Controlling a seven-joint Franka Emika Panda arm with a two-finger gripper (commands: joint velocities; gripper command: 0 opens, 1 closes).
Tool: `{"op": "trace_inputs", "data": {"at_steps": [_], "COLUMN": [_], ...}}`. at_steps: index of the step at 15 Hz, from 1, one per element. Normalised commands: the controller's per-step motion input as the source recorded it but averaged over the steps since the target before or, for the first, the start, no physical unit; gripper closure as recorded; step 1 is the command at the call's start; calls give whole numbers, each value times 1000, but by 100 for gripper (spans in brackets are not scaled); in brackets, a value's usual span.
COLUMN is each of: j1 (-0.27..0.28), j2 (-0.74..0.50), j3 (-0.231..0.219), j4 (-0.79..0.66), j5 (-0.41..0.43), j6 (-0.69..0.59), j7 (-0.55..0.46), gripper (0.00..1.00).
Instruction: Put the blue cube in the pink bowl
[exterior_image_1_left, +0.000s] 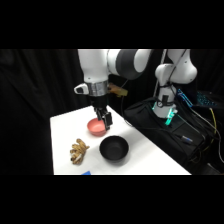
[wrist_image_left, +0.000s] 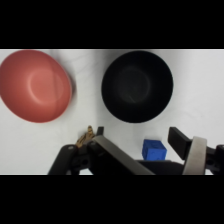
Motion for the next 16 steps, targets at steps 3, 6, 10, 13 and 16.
{"op": "trace_inputs", "data": {"at_steps": [3, 6, 10, 13, 16], "j1": [99, 70, 63, 66, 72], "j2": [529, 442, 380, 409, 421], "j3": [7, 9, 10, 5, -1], "j4": [656, 648, 584, 526, 497], "j5": [-87, -22, 17, 18, 19], "j6": [17, 11, 41, 61, 85], "j7": [234, 128, 115, 102, 107], "gripper": [0, 0, 0, 0, 0]}}
